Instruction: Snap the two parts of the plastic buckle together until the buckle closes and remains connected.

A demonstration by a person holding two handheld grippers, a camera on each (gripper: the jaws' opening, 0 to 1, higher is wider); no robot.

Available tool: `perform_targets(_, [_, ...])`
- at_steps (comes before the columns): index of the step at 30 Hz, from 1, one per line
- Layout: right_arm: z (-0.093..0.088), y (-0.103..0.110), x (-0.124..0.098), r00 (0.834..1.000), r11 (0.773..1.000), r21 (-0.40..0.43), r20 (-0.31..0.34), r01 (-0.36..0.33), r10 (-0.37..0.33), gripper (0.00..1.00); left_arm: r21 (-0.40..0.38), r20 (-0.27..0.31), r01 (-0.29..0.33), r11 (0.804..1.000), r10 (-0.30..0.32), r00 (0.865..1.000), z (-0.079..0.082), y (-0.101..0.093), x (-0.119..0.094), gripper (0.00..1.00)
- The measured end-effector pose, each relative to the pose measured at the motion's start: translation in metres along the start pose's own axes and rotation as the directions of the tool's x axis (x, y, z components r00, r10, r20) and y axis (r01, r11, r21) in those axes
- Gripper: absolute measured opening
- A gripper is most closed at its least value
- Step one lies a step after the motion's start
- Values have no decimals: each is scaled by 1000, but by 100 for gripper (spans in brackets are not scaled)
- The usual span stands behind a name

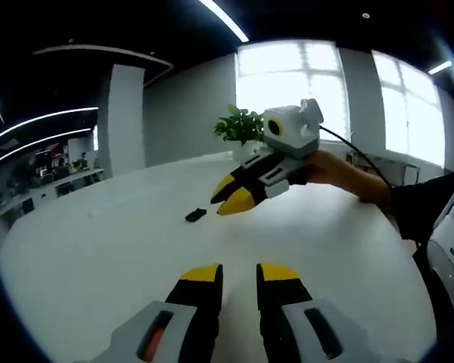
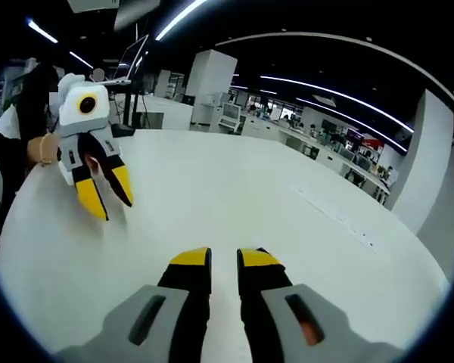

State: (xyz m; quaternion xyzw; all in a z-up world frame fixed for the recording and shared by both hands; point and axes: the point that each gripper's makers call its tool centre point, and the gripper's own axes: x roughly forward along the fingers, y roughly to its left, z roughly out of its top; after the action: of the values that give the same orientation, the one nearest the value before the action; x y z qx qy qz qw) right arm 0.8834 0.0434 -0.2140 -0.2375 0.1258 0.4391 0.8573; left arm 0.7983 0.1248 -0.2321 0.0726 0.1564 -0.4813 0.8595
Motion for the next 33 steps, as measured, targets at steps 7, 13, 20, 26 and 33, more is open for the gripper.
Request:
perform_targets(7, [2, 4, -3, 1000, 1000, 3, -4, -3, 3, 13, -18, 25, -25, 1000, 26, 999, 8, 6, -8, 17])
perform_targets(13, [-1, 5, -3, 1000, 1000, 6, -19, -4, 4, 13, -23, 8, -55, 998, 55, 998, 5, 11, -10, 17])
perform_targets(20, [6, 3, -9, 1000, 1000, -15, -6, 9, -9, 13, -28, 11, -70, 997, 70, 997, 8, 13, -13, 17])
perform_targets(26, [14, 6, -15, 1000, 999, -30, 10, 12, -12, 13, -27, 20, -85, 996, 86, 996, 13, 17, -20, 17])
perform_targets(33, [14, 8, -17, 1000, 1000, -21, 14, 9, -9, 13, -61, 58, -108, 992, 111, 992, 25, 26, -31, 17])
